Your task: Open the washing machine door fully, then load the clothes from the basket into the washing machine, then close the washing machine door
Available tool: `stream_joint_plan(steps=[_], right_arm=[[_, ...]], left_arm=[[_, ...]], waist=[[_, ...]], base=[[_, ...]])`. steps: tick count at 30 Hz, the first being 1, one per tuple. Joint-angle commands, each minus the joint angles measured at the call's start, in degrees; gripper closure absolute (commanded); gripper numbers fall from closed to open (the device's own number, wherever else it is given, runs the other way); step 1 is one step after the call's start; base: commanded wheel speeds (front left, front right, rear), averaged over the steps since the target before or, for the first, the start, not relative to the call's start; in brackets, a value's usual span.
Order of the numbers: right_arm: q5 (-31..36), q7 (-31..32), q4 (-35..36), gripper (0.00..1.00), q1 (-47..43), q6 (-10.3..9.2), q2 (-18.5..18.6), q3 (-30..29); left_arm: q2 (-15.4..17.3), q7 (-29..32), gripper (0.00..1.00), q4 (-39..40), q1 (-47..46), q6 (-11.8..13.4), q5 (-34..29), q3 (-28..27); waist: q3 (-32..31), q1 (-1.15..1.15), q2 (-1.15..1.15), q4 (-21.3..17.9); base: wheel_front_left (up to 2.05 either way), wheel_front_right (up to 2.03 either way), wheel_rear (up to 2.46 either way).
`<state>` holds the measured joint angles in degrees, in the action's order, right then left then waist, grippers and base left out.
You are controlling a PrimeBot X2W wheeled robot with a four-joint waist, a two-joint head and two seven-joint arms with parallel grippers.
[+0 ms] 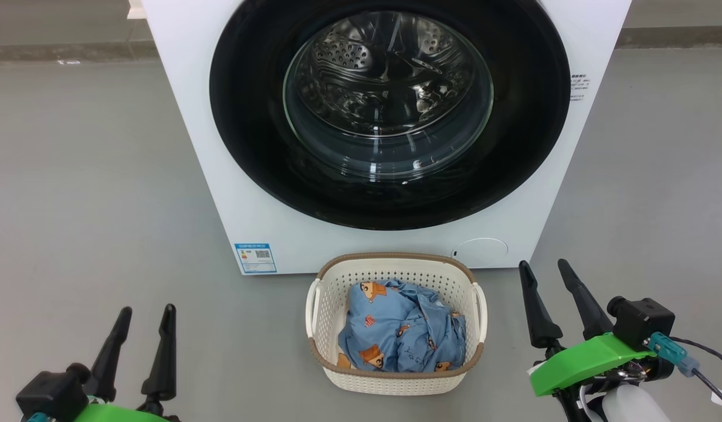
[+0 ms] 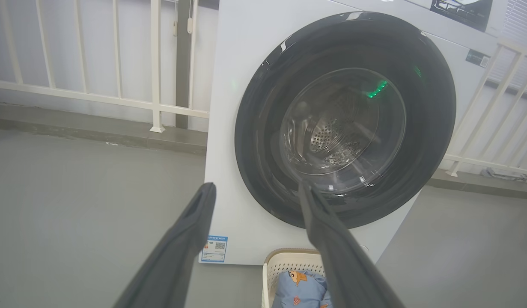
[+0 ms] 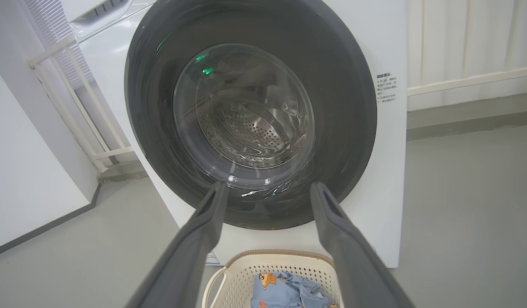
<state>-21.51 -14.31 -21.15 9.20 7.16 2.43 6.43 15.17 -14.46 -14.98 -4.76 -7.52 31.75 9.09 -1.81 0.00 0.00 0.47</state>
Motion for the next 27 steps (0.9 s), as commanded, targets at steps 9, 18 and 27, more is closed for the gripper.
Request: stream_joint_plan(steps=[9,18,27], right_arm=[[0.9,-0.7,1.0,0.0,2.7,0.33,0.4,0.6],[0.9,-0.7,1.0,0.0,2.9,0.33,0.4,0.6],[0.8,-0.7,1.4,0.0,2.8,0.33,0.4,0.3]], left_arm=[[1.8,-0.5,0.0,1.0,-2.6,0.0,-0.3,-2.1],[2.1,-0.5,0.0,0.5,-2.8,0.2,-1.5,-2.5],[2.0,-0.5,0.0,0.4,-2.9,0.1,-1.6,-2.7]], waist=[[0.3,0.0,0.0,-0.1],[0.4,0.0,0.0,-0.4],[0.6,0.0,0.0,-0.5]], base=[[0.0,0.0,0.0],[0.05,0.05,-0.1],[0.62,0.62,-1.24]])
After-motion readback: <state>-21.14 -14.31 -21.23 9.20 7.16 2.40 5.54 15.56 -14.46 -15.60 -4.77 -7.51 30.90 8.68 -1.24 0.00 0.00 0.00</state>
